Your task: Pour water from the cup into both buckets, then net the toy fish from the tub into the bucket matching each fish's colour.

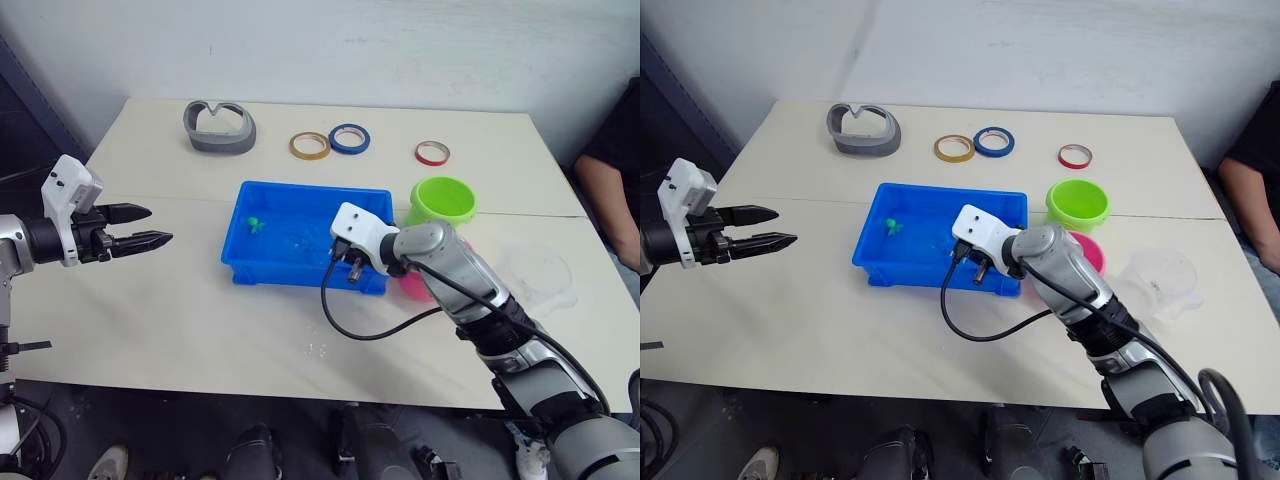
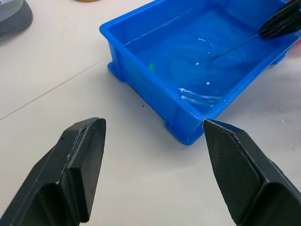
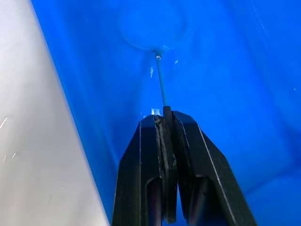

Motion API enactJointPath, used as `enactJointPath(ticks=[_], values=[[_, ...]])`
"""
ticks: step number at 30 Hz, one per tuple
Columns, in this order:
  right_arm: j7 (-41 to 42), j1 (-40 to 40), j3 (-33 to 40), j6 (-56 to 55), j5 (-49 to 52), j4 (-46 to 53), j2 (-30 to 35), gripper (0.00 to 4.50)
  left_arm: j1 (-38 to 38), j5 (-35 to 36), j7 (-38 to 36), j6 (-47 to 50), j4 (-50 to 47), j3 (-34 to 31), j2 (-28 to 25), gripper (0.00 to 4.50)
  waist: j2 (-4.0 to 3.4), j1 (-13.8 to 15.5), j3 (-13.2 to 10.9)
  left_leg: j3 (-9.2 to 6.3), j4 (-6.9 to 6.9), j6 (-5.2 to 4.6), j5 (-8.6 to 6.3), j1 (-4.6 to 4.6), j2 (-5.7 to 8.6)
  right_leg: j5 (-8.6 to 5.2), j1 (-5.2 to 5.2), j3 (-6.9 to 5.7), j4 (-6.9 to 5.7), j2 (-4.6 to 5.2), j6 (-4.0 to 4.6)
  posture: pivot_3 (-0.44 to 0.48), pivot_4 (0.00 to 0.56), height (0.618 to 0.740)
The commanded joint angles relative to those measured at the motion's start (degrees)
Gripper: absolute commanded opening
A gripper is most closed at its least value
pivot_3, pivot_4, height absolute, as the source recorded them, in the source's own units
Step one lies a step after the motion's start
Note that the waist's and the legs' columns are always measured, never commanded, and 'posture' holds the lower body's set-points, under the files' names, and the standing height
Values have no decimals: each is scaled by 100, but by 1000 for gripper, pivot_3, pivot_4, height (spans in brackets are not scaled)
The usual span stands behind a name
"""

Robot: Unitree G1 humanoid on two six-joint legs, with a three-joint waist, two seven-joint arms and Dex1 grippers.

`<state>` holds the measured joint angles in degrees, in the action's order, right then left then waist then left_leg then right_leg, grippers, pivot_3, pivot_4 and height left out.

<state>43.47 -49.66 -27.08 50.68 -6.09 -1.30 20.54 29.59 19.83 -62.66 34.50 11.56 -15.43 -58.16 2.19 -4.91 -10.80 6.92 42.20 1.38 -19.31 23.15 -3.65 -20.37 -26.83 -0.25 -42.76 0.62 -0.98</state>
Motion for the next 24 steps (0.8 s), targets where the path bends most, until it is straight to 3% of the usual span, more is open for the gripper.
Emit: enactJointPath(ticks=[1, 11, 24], values=[[-317, -288, 73, -278, -34, -379, -413, 0, -3, 165, 50, 18, -233, -233, -116, 3596, 0, -11, 0, 0, 0, 1, 1, 0, -1, 0, -3, 1, -2, -1, 1, 0, 150, 693], [-701, -587, 456, -636, 195, -986, -1205, 0, -17, 301, 87, 63, -322, -236, -173, 3596, 3, -7, 1, 4, -1, 2, 1, 11, 0, 1, -15, 3, -4, 1, 1, 0, 150, 693], [-749, -799, 1036, -411, 553, -932, -1381, 0, 136, 346, 44, 21, -220, -104, -175, 3596, 3, -12, 2, 23, -5, 9, 5, 31, -1, 1, -59, 22, -27, -5, 2, 0, 150, 693]])
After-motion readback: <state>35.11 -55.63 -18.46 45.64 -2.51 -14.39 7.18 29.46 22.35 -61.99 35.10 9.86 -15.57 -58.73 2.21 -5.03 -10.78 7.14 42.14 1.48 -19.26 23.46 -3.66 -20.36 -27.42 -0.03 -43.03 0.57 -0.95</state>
